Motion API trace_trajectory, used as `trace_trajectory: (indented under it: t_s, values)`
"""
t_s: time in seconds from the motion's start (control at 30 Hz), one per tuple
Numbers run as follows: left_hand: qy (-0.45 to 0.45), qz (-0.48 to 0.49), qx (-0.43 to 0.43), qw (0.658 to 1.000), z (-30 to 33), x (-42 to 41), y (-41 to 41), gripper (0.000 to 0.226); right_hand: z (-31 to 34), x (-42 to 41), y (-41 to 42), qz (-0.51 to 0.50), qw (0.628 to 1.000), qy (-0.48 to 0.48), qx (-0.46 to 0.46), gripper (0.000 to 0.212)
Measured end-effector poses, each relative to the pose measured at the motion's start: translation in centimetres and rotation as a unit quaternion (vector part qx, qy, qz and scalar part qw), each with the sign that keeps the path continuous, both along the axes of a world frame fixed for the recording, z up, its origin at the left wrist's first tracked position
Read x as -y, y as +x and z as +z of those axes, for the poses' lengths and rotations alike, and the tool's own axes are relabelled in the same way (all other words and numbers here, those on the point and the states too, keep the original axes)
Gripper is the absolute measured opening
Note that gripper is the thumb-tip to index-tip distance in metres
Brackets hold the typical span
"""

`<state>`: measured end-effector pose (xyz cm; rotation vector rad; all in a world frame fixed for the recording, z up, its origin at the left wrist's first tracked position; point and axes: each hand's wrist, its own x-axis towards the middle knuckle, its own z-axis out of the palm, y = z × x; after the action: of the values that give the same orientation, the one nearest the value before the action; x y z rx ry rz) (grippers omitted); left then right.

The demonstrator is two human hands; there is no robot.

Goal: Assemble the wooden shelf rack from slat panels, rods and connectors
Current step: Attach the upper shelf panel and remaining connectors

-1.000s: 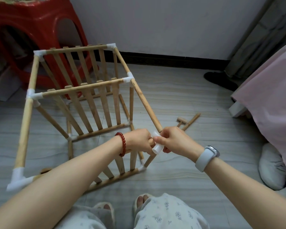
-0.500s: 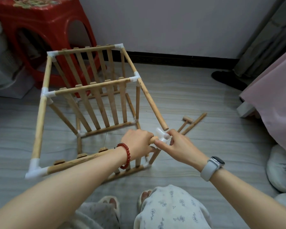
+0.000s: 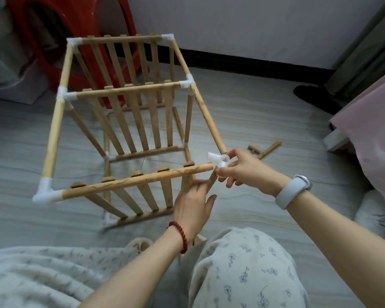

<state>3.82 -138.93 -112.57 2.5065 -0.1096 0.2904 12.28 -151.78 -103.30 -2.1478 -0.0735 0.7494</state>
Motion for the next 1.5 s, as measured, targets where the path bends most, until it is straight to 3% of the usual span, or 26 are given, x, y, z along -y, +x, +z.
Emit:
trace_trajectory:
  t_s: [0.07,0.13,0.2,0.33,0.4,0.53,0.63,0.73,0.83,0.93,1.03,1.13,1.23,1.33,1.5]
  values:
    - [-0.068,0.035,-0.064,0.995,-0.5,1.0,1.7,0.034,-0.4,-0.1,-0.3,-0.006,1.0,-0.007,0.007,0.03]
    - [-0.127,0.059,-0.077,0.987,-1.0,2.4,3.1,0.017,-0.8,-0.4,-0.5,-0.019,0.999,-0.016,0.022,0.032]
    - [-0.168,0.105,-0.102,0.975,-1.3,3.7,4.2,0.016,-1.1,-0.8,-0.7,-0.036,0.998,-0.021,0.042,0.037]
    - [-0.146,0.162,-0.07,0.973,-2.1,4.7,4.4,0.018,-0.1,-1.0,-1.2,-0.038,0.994,-0.056,0.09,0.03]
    - [-0.171,0.157,-0.056,0.971,-2.2,4.6,4.4,0.021,2.0,-0.9,-0.5,-0.012,0.984,-0.082,0.159,0.023]
    - [-0.196,0.149,-0.059,0.967,-2.4,4.3,3.9,0.028,7.6,0.8,2.0,0.052,0.972,-0.018,0.229,0.028]
    - [-0.128,0.113,-0.11,0.979,-1.9,3.3,3.6,0.03,7.1,2.7,1.8,0.042,0.984,0.004,0.172,0.041]
    - [-0.014,0.058,-0.197,0.979,-0.9,1.9,3.2,0.045,4.2,3.5,0.1,0.016,0.993,0.046,0.111,0.033]
    - [0.093,-0.008,-0.274,0.957,1.5,0.4,2.8,0.029,2.5,3.6,-1.2,0.018,0.991,0.082,0.104,0.024]
    - [0.155,-0.111,-0.273,0.943,4.8,-1.2,2.6,0.028,1.6,3.8,-2.1,0.019,0.99,0.111,0.089,0.025]
    - [0.026,-0.17,-0.269,0.948,7.3,-2.0,2.3,0.027,1.4,4.1,-2.5,-0.025,0.981,0.182,0.055,0.028]
    - [-0.166,-0.097,-0.188,0.963,9.0,-1.9,1.9,0.023,1.7,4.0,-2.5,-0.039,0.973,0.22,0.061,0.024]
    - [-0.273,-0.035,-0.155,0.949,9.8,-0.9,2.0,0.023,1.6,3.2,-2.6,-0.036,0.968,0.231,0.087,0.016]
    - [-0.275,-0.009,-0.113,0.955,10.1,-0.6,2.5,0.017,1.5,2.8,-2.5,-0.036,0.969,0.201,0.14,0.015]
    - [-0.138,-0.098,-0.132,0.977,10.9,-1.8,4.2,0.035,2.0,3.7,-1.8,0.023,0.969,0.129,0.21,0.037]
